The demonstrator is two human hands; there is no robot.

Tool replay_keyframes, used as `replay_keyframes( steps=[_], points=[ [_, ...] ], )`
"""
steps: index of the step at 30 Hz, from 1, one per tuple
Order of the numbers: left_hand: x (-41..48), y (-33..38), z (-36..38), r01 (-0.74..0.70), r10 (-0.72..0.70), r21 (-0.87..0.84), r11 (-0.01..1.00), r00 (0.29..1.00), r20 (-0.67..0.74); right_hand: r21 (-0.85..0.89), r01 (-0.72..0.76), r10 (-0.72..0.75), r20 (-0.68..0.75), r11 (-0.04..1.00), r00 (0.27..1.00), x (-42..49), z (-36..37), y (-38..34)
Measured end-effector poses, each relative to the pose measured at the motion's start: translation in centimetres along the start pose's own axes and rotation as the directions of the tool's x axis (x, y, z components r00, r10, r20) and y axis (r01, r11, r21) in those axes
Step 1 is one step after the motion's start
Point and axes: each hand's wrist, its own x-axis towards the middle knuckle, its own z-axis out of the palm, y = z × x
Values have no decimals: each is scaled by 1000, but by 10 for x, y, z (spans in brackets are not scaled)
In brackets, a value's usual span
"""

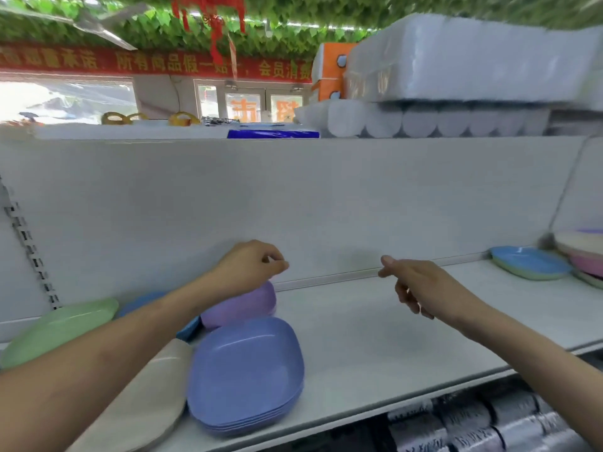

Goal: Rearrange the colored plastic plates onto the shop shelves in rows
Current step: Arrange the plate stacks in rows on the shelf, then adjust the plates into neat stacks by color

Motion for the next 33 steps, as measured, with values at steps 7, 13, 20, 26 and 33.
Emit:
replay_keyframes(
  steps=[7,13,20,26,33],
  points=[
    [49,129,89,-61,68,-85,994,995,77,-114,-4,-18,-193,994,981,-8,-141,84],
    [81,248,179,-136,155,-134,982,978,141,-188,-42,-15,-288,981,957,-26,-266,165],
    [120,332,270,-100,141,-186,977,964,225,-309,-131,19,-339,942,940,-42,-365,234],
    [168,361,332,-52,78,-147,988,981,176,-222,-171,78,-377,960,923,-33,-416,293],
    [225,367,367,111,-104,-47,993,986,132,-257,-224,99,-424,940,900,27,-463,343]
  ],
)
